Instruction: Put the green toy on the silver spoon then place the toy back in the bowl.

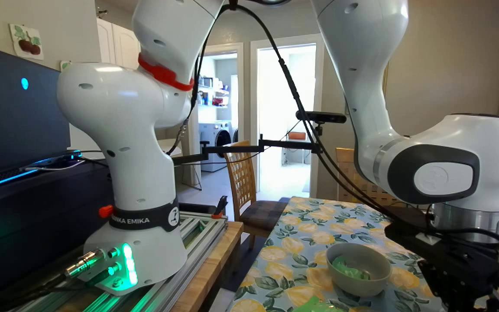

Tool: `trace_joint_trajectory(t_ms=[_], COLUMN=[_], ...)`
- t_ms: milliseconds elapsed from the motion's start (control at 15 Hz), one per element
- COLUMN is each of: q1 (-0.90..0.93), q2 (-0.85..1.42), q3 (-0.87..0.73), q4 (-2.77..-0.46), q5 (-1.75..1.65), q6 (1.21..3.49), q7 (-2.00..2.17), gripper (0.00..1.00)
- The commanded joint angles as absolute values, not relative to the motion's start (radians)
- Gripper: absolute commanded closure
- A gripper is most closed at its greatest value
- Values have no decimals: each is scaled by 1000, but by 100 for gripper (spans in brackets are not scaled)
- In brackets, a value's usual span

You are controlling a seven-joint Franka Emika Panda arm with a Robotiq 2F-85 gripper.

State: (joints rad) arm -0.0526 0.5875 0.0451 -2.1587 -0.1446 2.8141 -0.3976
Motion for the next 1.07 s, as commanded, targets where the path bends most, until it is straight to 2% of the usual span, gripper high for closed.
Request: trace_joint_trajectory(t_ms=[0,733,800,867,1000], q1=[-55,-40,-39,-40,-40], q2=[616,630,631,632,632], q3=[49,33,32,33,32], q4=[-2129,-2122,-2121,-2119,-2117], q5=[-164,-182,-183,-182,-182], q6=[2817,2818,2816,2814,2813], q7=[-378,-368,-367,-367,-366], gripper=[99,99,71,70,56])
